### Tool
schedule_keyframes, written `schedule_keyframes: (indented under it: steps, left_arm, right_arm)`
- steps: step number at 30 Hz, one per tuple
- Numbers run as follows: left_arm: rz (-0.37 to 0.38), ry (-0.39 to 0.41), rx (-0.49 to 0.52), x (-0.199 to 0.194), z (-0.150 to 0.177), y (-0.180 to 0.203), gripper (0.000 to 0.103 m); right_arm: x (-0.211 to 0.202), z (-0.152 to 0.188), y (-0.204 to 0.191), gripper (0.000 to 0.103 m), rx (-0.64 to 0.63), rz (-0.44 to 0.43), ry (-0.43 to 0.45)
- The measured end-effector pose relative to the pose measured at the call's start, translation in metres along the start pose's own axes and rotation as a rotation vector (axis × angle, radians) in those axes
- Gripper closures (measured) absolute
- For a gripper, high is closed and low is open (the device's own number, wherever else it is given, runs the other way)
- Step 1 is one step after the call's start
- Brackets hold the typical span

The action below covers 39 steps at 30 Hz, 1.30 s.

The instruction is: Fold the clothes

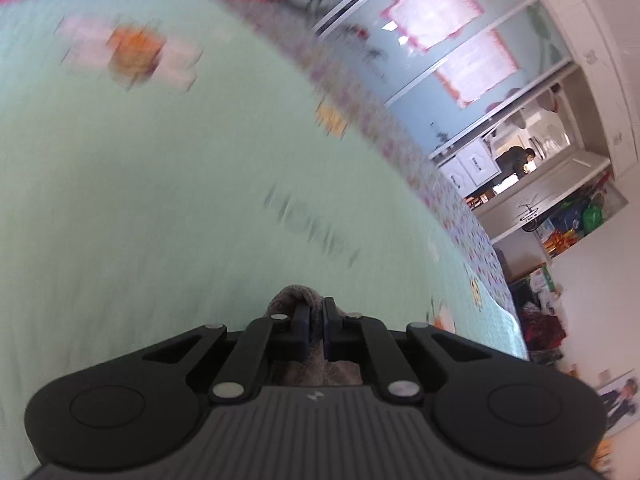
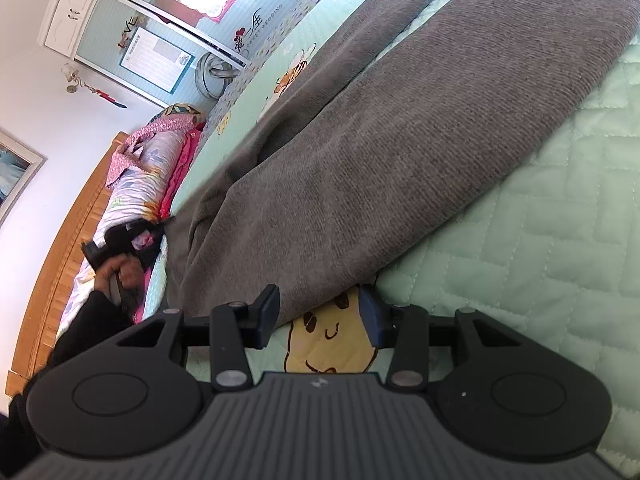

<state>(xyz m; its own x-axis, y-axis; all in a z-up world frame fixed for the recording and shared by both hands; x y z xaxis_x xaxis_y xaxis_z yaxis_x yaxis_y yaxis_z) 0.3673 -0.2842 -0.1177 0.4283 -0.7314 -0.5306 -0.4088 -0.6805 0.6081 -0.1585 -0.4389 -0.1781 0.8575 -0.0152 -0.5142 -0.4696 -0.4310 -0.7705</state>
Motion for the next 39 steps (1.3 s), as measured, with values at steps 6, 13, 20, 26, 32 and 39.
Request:
schedule_keyframes:
  steps: [6,13,20,26,32,39]
  left_arm:
    - [-0.060,-0.104,-0.031,0.020,0.019,-0.027,0.093]
    - [-0.039,-0.068,-0.053,-0.063,0.037,-0.039,0.069]
    - [-0.071,0.019,-0.176,-0.180,0.122,-0.052,0.060]
    - [-0.055,0.026,-0.339,-0.174,0.150,-0.054,0.060]
    - [-0.031,0.053,-0.488,-0.158,0.159,-0.053,0.100]
    - [-0.059,0.138,-0.429,-0.185,0.155,-0.042,0.100]
  right_arm:
    - [-0.002,0.000,0.002,0.057,0.002,0.006,-0.001]
    - [-0.003,0.001,0.000,0.057,0.009,0.006,0.005]
    - [-0.003,0.002,-0.001,0.056,0.022,0.006,0.030]
    - [-0.004,0.001,0.001,0.056,0.039,0.000,0.033]
    - [-0.006,0.001,-0.001,0.056,0.046,0.007,0.032]
    - [-0.011,-0.002,-0.003,0.056,0.055,0.020,0.038]
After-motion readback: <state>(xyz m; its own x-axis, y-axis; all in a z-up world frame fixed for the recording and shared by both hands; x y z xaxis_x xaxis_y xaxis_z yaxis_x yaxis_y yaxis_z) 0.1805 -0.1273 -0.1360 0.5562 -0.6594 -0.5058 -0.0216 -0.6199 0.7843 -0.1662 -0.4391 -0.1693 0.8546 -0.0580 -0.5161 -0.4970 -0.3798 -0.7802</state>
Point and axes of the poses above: each gripper's, at about its wrist camera, not at the fingertips, and x roughly the way its jaws point, y to its right, z to its underside, the point moved 7 cm from there along x, roughly the way its jaws point, and after that the axes turned 1 degree about x, right-handed, at the moved point
